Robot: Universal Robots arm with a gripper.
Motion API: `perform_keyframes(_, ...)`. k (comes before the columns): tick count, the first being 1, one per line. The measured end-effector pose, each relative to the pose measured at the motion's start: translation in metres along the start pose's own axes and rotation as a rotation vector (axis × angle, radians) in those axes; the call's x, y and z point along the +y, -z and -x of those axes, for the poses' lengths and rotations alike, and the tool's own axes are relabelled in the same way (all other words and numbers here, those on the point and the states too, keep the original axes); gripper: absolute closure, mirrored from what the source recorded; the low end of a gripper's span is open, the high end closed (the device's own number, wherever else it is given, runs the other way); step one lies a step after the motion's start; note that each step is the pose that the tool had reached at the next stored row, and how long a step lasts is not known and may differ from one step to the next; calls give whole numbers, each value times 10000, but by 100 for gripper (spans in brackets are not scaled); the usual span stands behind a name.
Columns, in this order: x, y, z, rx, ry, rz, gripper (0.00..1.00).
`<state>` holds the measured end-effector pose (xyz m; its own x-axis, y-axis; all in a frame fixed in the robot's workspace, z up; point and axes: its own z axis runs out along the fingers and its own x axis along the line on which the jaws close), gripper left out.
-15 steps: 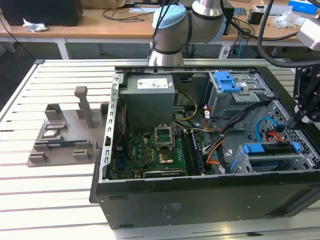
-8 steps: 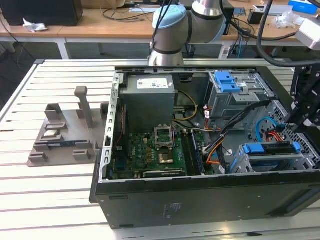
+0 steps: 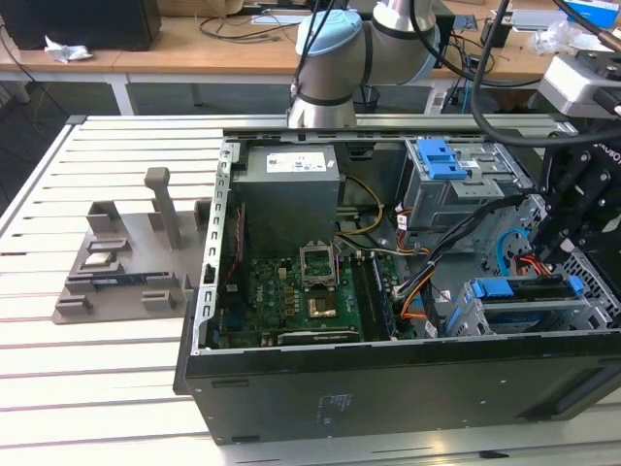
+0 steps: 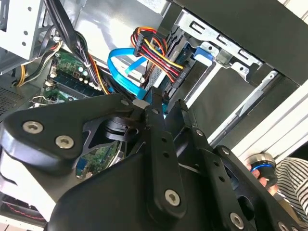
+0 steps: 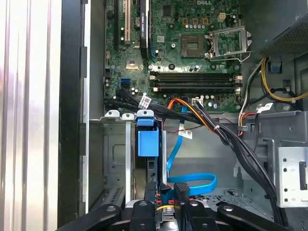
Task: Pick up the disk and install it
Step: 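Insert the second disk wire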
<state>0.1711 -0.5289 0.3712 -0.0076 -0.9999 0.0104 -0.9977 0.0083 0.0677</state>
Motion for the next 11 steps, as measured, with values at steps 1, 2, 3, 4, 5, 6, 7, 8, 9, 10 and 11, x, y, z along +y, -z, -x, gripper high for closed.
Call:
perform_keyframes(1, 0, 0, 0, 1, 1, 0, 70)
perform_keyframes(2, 0, 0, 0, 0, 2, 0, 70)
perform_keyframes(3, 0, -1, 0, -1, 2, 0, 70)
perform_keyframes(4, 0, 0, 0, -1, 3, 0, 71)
perform_keyframes(5, 0, -1, 0, -1, 4, 0, 78)
perform_keyframes(6, 0, -1, 0, -1, 5, 0, 84)
perform_keyframes(7, 0, -1, 0, -1, 6, 0, 84)
perform_keyframes(8, 0, -1, 0, -2, 6, 0, 84)
perform_keyframes(9, 0, -1, 0, -1, 8, 0, 84)
perform_keyframes(10, 0, -3, -6, -5, 8, 1, 84)
perform_keyframes(11, 0, -2, -21, -2, 8, 0, 84)
